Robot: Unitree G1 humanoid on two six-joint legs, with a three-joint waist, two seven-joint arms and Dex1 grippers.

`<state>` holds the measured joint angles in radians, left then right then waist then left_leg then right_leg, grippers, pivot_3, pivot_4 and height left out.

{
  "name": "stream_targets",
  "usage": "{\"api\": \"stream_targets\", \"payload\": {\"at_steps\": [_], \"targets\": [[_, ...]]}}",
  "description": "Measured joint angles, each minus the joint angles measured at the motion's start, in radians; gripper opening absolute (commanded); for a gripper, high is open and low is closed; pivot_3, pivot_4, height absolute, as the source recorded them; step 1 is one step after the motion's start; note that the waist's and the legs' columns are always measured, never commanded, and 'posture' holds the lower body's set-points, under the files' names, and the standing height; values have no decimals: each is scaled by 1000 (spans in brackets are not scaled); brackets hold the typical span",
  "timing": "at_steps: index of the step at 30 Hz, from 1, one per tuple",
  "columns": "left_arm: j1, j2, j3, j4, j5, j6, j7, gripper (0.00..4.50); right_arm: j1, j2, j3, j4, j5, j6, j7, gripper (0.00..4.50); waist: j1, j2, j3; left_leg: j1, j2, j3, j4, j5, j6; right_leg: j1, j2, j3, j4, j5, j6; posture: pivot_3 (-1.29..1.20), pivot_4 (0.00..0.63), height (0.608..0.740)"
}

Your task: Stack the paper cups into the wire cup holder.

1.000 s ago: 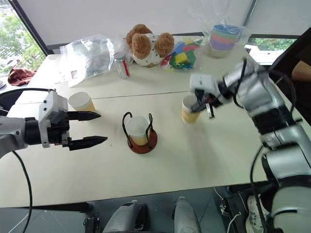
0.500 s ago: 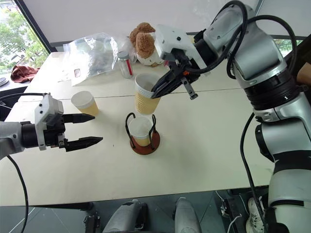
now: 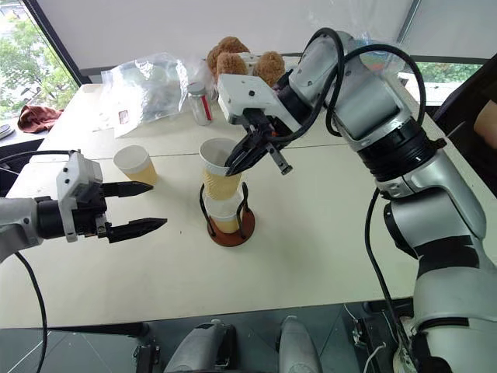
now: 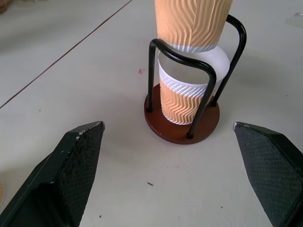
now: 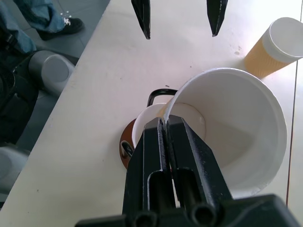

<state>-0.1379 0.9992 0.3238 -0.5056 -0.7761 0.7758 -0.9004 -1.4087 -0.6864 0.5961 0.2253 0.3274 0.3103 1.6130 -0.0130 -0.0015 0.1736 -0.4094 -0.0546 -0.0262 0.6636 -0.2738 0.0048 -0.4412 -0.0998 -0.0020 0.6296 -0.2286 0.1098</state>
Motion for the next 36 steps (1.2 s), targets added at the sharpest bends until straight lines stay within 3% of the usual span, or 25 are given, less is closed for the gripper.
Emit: {"api": "stream_targets", "payload": {"at_steps": [19,23,26,32,36], "targets": [[7,-23,0,-9,1,0,20,4500,18,-10,69,-35,12,-42,0,63,-2,0,0,0,0,0,0,0,1,0,0,0,0,0,0,0,150,740],[6,-23,0,-9,1,-1,21,4500,31,-3,70,-35,-1,-56,0,1364,-1,0,0,0,0,0,0,0,0,0,0,0,0,0,0,0,150,740],[6,-23,0,-9,1,-1,21,4500,33,-2,69,-36,-2,-54,0,2851,-1,0,0,0,0,0,0,0,0,0,0,0,0,0,0,0,150,740],[-18,-20,3,2,36,-43,26,4500,38,39,-31,-9,-16,27,-21,2851,1,0,0,0,0,0,0,0,0,0,0,0,0,0,0,0,150,740],[-43,44,8,143,185,-176,20,4500,53,41,-305,41,154,296,-128,2851,4,0,0,0,0,-1,-1,0,1,0,0,0,0,0,0,0,150,740]]}}
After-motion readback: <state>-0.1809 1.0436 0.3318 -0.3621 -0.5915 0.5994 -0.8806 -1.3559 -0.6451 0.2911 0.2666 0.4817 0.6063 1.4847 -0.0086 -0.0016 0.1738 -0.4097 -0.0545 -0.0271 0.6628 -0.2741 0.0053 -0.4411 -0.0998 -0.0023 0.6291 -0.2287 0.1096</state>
